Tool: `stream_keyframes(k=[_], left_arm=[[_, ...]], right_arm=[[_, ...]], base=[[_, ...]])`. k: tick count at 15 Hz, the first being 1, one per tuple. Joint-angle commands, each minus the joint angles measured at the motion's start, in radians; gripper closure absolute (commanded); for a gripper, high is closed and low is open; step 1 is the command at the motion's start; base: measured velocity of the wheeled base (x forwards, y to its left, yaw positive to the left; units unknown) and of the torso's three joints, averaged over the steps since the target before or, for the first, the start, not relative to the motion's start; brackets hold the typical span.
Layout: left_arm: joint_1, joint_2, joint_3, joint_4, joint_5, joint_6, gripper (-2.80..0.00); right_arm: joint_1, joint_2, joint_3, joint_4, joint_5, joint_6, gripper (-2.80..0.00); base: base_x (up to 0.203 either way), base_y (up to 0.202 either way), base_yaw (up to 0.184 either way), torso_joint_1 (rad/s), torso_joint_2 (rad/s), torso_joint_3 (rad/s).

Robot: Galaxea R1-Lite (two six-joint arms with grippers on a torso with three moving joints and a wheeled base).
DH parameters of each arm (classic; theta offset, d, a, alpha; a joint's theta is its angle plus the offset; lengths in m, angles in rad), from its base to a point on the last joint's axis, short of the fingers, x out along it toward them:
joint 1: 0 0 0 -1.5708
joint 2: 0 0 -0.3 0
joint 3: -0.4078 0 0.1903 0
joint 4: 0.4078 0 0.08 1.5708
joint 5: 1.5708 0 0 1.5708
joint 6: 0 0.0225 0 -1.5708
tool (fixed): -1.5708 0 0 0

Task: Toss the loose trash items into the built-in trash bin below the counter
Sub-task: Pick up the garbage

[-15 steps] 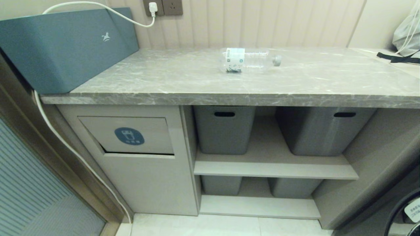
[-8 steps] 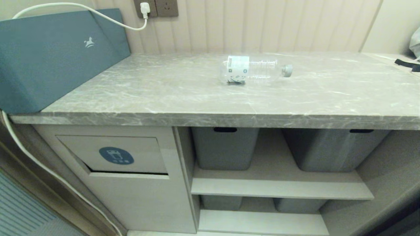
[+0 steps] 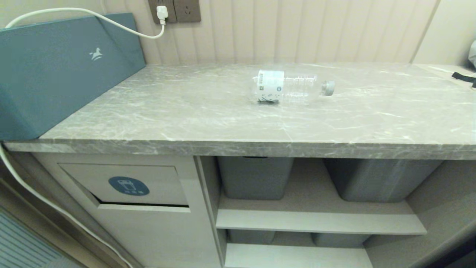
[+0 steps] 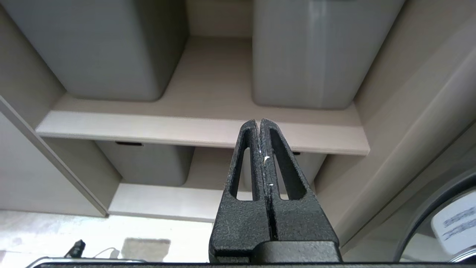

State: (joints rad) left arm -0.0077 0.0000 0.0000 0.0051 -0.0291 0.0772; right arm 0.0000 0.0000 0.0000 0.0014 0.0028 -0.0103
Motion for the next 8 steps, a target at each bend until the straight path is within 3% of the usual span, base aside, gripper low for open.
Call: stream_keyframes(k=[1,8], left_arm=[[0.000,0.002,0.002,-0.001,0.000,0.001,0.00],[0.000,0.002,0.002,-0.002,0.001,-0.001,0.00]], right_arm=[[0.000,0.000,0.000,0.000,0.000,0.003,0.00],[0.000,0.000,0.000,0.000,-0.001,0.004,0.00]], base=[[0.000,0.000,0.000,0.148,-0.38,-0.235],[0.000,0.000,0.000,0.201,-0.47,-0.270]])
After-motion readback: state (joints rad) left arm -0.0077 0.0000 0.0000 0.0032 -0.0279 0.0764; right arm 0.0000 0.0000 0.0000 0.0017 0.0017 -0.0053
